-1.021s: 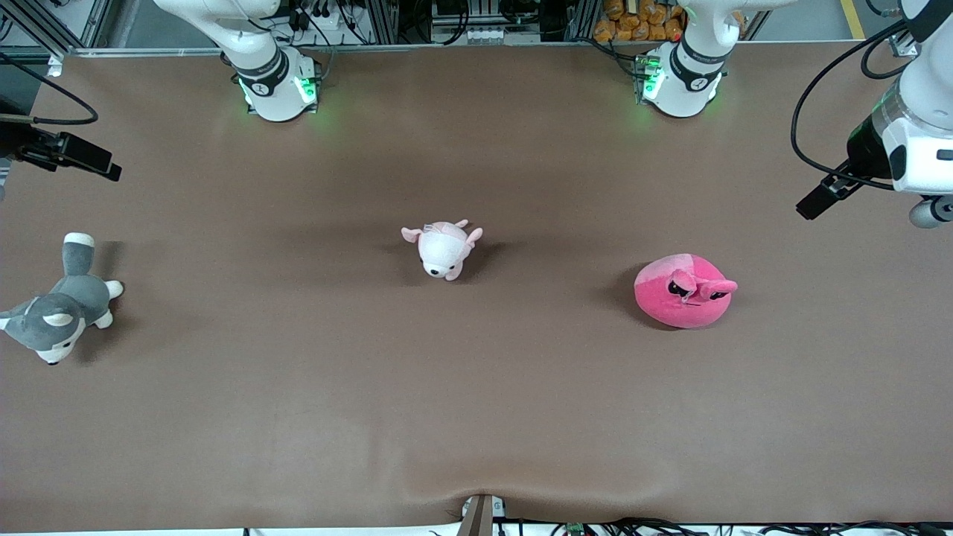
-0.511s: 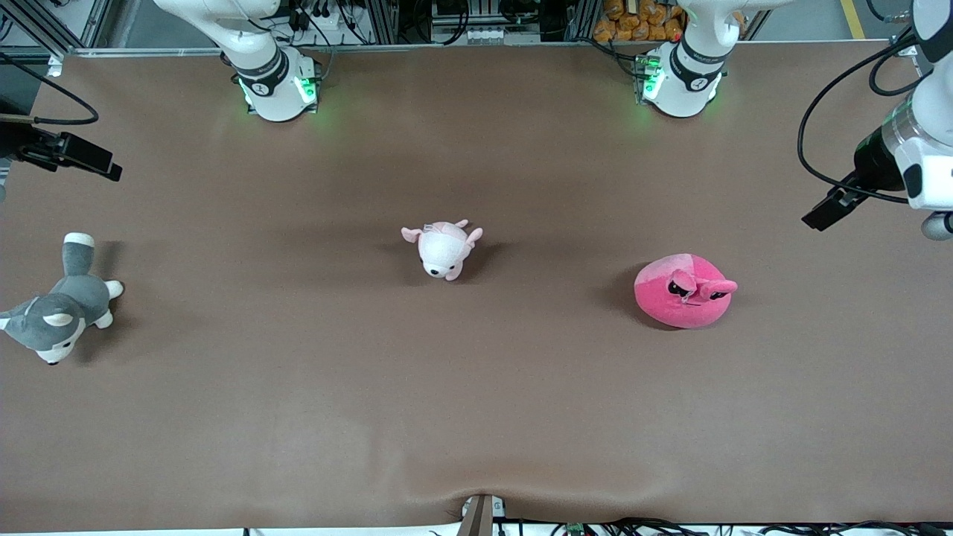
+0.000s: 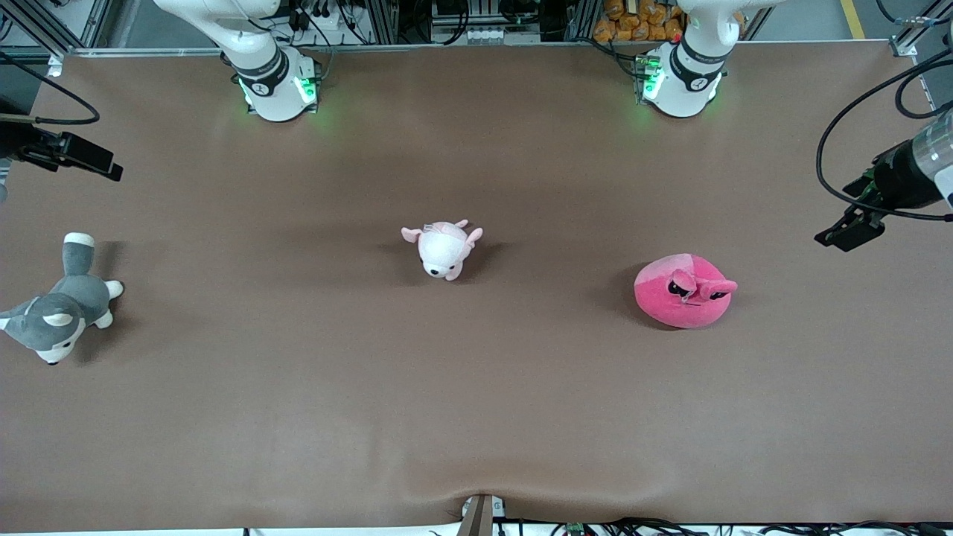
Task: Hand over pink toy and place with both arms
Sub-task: 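Reach the left gripper toward the pink plush toy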
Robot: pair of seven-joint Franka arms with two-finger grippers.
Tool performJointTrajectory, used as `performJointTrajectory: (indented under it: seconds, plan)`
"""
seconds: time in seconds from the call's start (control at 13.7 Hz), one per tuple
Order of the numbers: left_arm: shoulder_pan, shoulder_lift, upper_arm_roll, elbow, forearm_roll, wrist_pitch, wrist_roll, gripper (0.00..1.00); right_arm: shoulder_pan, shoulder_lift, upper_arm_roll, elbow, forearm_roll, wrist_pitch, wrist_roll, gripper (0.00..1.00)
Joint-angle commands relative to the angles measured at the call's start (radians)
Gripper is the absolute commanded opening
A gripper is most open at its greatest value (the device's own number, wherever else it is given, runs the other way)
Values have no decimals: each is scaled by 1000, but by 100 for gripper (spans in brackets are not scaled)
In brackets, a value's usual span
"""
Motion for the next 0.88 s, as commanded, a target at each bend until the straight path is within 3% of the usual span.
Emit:
performJointTrajectory:
  seconds: [0.0, 0.29, 0.8]
  plan:
    - [-3, -9, -12, -71, -15, 60, -143, 100, -1, 8, 4, 20, -6, -13, 3, 100]
    - [-15, 3, -17, -138, -15, 134, -370, 100, 0, 8, 4, 20, -5, -13, 2, 100]
    - [-38, 121, -26, -138, -15, 191, -595, 100, 5, 8, 7, 23, -8, -13, 9, 100]
